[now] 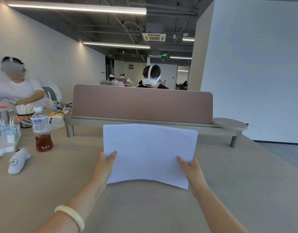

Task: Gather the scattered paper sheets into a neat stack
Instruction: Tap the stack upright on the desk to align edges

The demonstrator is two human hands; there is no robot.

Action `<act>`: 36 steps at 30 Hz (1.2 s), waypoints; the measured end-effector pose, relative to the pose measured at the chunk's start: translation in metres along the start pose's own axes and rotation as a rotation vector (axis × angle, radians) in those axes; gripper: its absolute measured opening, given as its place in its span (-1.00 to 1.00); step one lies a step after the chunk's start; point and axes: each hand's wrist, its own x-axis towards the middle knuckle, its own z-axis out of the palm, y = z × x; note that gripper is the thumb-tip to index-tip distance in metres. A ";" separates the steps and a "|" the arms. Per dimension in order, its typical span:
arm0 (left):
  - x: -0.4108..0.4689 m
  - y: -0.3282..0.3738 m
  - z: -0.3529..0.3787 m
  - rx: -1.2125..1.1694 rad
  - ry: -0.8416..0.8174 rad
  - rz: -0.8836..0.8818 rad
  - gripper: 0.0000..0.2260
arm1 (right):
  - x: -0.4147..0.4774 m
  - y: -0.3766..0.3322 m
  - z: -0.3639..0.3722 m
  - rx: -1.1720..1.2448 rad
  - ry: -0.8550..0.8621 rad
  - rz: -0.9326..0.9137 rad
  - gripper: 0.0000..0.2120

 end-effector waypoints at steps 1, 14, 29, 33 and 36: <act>-0.001 -0.005 -0.001 0.008 -0.014 -0.008 -0.85 | -0.002 0.003 0.000 -0.020 -0.012 0.001 -0.75; 0.004 0.002 -0.013 0.013 -0.123 -0.078 -0.49 | 0.034 -0.129 -0.014 -0.521 -0.098 -0.191 -0.76; 0.001 0.054 0.025 0.038 -0.238 0.176 -0.71 | 0.032 -0.222 0.057 -1.390 -0.335 -0.527 -0.71; -0.001 0.054 0.026 0.035 -0.262 0.181 -0.72 | 0.045 -0.219 0.026 -1.208 -0.175 -0.433 -0.71; 0.000 0.054 0.026 0.018 -0.294 0.185 -0.76 | 0.056 -0.200 -0.005 -0.796 -0.076 -0.341 -0.64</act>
